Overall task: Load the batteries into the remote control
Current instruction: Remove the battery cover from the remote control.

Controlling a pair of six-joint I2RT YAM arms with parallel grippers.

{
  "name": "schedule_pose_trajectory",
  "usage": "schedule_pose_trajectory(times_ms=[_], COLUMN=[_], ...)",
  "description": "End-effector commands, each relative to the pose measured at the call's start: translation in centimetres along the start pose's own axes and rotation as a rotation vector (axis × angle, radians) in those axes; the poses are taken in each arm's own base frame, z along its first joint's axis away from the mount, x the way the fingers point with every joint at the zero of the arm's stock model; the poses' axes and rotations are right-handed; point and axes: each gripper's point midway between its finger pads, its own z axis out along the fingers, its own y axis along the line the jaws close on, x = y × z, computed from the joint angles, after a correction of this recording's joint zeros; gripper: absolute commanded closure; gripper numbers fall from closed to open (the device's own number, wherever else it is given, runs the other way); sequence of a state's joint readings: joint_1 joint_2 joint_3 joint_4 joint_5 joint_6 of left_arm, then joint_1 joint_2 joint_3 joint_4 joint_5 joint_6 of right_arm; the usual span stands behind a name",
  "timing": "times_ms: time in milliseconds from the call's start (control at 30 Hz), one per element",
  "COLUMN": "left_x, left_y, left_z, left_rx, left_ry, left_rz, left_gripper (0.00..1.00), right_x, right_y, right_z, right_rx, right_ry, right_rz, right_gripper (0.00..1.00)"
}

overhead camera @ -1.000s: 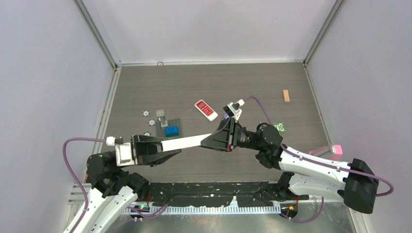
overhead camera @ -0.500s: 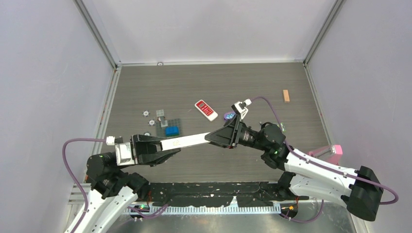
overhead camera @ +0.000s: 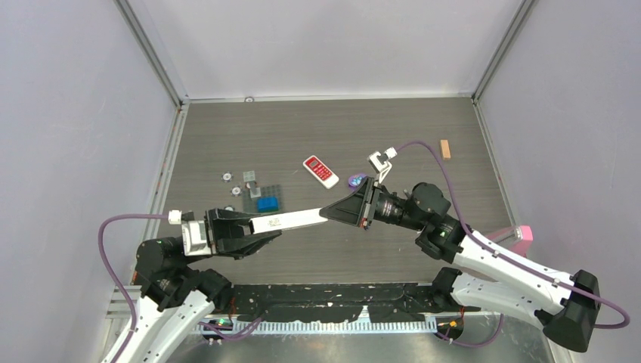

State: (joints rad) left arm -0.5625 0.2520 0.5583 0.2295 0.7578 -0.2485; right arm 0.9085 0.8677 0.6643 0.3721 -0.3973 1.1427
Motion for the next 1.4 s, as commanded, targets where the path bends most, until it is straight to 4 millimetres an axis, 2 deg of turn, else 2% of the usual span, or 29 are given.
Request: schedule_pose_trajectory(times_ms=[0,100,200,333,733,867,1067,1233,1367], left_x=[-2.2,-2.0,-1.9,-1.2,3.5,4.9,7.6,9.5,9.9], left_y=[0.0,0.1,0.2,0.4,1.7,2.5,4.2,4.7,4.6], left_z=[0.0,0.1,0.1,-0.1,-1.2,-1.5,-2.2,-2.7,-2.8], left_rx=[-0.013,-0.013,-0.013,-0.025,-0.073,-0.116,-0.211,-0.244,-0.248], left_ry=[-0.060,-0.053,-0.045,-0.019,0.183,0.219,0.287,0.332,0.334], left_rz=[0.068,0.067,0.066,0.073,0.066,0.047,0.004,-0.028,-0.051], left_gripper=[1.00,1.00,1.00,1.00,1.00,1.00,1.00,1.00,1.00], right_x=[-0.6,-0.8,-1.0,-1.4,-3.7,-5.4,-8.7,-10.5,-11.2], right_y=[-0.2,0.0,0.4,1.0,2.8,3.0,2.5,-0.6,-5.8], right_z=[-0.3,-0.4,-0.5,-0.5,-0.9,-1.4,-3.6,-5.7,-9.0], right_rx=[0.050,0.052,0.046,0.045,0.013,0.009,0.102,0.264,0.502], right_ry=[-0.007,-0.006,-0.008,-0.019,-0.080,-0.156,-0.308,-0.404,-0.490], right_rz=[-0.059,-0.069,-0.073,-0.072,-0.085,-0.092,-0.158,-0.199,-0.221], right_gripper=[0.70,0.74,0.85,0.94,0.95,0.95,0.95,0.95,0.95])
